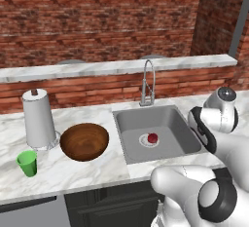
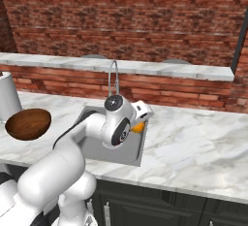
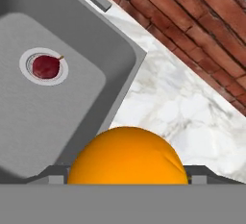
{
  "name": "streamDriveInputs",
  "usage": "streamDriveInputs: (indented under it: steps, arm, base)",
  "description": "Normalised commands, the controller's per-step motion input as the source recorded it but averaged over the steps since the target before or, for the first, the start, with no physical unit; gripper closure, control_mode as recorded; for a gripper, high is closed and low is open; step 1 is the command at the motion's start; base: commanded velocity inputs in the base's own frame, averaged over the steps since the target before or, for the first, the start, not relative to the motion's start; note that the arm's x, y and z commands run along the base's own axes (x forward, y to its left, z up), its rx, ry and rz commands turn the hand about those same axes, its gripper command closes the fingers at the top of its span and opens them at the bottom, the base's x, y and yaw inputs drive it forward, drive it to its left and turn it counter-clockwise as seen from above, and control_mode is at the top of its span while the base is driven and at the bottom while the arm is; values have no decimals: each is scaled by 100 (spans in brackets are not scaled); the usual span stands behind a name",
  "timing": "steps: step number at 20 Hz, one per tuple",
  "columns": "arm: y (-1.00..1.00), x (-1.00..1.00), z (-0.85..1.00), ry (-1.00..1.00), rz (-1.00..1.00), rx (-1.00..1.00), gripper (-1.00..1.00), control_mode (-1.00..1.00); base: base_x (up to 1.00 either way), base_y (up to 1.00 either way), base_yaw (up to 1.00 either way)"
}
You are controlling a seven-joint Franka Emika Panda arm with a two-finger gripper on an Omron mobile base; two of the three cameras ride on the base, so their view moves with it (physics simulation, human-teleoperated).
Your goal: Remove the orange and pear from the sink. Then move the bowl and cup from the counter to the sink for washing.
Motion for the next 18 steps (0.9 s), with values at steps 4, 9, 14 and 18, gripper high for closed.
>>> streamDriveInputs:
  steps: [4, 9, 14, 18]
  arm:
    - [-25, 0, 0, 0, -5, 0, 100, -100]
    - [-24, 0, 0, 0, -4, 0, 100, -100]
    - [-22, 0, 0, 0, -3, 0, 100, -100]
    - [-20, 0, 0, 0, -2, 0, 100, -100]
  base:
    - [0, 0, 0]
    - [0, 0, 0]
    - [0, 0, 0]
    - [0, 0, 0]
